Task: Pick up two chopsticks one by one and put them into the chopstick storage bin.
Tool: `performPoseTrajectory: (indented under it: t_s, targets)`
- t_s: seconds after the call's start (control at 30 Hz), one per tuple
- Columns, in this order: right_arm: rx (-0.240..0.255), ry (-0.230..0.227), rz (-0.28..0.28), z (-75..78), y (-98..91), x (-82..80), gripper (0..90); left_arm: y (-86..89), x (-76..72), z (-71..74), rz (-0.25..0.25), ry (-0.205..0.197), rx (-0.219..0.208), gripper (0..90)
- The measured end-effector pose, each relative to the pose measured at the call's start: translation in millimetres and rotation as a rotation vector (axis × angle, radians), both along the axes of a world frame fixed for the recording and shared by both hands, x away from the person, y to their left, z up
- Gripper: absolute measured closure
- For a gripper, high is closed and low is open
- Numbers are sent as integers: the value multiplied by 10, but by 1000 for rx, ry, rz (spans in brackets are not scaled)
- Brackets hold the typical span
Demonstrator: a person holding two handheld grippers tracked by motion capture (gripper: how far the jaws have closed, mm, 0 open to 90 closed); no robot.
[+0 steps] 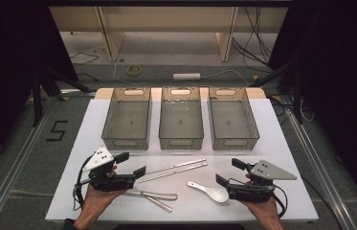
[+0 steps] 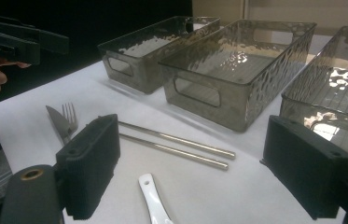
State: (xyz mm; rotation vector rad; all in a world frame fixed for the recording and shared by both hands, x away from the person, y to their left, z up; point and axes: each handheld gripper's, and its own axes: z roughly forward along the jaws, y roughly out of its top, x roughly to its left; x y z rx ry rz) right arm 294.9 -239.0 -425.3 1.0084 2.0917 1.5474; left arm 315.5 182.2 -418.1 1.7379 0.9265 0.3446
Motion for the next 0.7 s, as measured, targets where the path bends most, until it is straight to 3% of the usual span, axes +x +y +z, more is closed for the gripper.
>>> performPoseTrajectory:
  t_s: [0.43,0.57,0.7]
  targets:
    - [-3,-7,-5,6,-9,-13,199,-30,24,13,-16,17,11,159]
    - [-2,-10,-5,10,-15,-14,199,-43,54,43,-36,58,-22,159]
    - [7,-2,-4,13,-29,-7,199,-115,115,102,-57,74,36,164]
